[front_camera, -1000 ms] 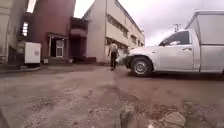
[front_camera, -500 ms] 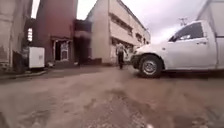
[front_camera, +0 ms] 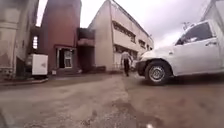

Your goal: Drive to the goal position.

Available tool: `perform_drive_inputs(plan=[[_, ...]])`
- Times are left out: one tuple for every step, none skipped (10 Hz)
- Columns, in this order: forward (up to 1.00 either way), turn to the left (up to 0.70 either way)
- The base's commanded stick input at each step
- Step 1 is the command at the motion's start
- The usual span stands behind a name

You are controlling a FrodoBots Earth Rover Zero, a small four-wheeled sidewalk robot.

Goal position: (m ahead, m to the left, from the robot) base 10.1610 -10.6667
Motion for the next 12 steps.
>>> perform_drive_inputs(plan=[[0.85,0.00],[0.85,0.00],[0.85,0.00],[0.85,0.00],[0.85,0.00],[0.85,0.00],[0.85,0.00],[0.85,0.00],[0.85,0.00],[0.85,0.00],[0.85,-0.11],[0.85,-0.22]])
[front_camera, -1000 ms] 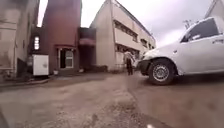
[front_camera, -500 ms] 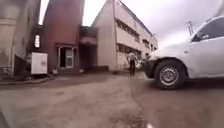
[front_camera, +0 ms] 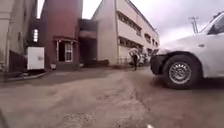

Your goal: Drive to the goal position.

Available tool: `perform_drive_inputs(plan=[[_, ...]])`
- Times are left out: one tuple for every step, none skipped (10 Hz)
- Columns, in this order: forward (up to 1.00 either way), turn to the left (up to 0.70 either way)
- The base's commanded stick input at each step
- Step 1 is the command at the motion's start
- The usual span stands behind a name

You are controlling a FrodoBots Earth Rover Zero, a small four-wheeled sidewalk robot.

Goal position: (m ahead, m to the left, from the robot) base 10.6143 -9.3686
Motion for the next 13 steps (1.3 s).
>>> perform_drive_inputs(plan=[[0.85,-0.34],[0.85,-0.34],[0.85,-0.19],[0.85,0.00],[0.85,0.00],[0.85,-0.18],[0.85,-0.32],[0.85,-0.26],[0.85,-0.20],[0.85,-0.14],[0.85,-0.07],[0.85,-0.01],[0.85,-0.21]])
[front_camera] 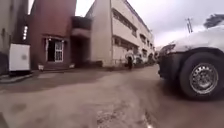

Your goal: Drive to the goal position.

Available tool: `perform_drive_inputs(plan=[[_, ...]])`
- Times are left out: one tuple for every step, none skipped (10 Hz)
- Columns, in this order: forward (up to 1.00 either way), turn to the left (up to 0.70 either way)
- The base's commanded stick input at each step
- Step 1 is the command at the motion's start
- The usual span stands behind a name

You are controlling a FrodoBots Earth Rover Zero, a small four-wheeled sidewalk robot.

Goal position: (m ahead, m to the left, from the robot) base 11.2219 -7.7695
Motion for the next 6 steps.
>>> perform_drive_inputs(plan=[[0.85,-0.34],[0.85,-0.34],[0.85,-0.11],[0.85,0.00],[0.85,0.00],[0.85,0.00]])
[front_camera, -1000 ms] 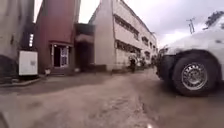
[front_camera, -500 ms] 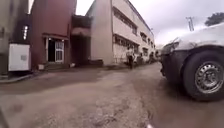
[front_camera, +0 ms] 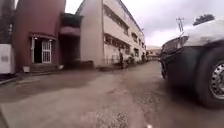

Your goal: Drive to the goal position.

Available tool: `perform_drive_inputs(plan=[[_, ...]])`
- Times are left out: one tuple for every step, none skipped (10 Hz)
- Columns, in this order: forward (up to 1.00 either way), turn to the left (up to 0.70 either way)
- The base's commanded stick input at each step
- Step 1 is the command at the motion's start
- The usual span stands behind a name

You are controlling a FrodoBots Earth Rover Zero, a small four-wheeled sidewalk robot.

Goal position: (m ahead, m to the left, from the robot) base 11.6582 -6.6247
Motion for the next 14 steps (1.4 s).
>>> perform_drive_inputs(plan=[[0.85,-0.05],[0.85,-0.16],[0.85,-0.09],[0.85,0.00],[0.85,0.00],[0.85,0.00],[0.85,0.00],[0.85,0.00],[0.85,-0.21],[0.85,-0.23],[0.85,0.00],[0.85,0.00],[0.85,0.00],[0.85,0.00]])
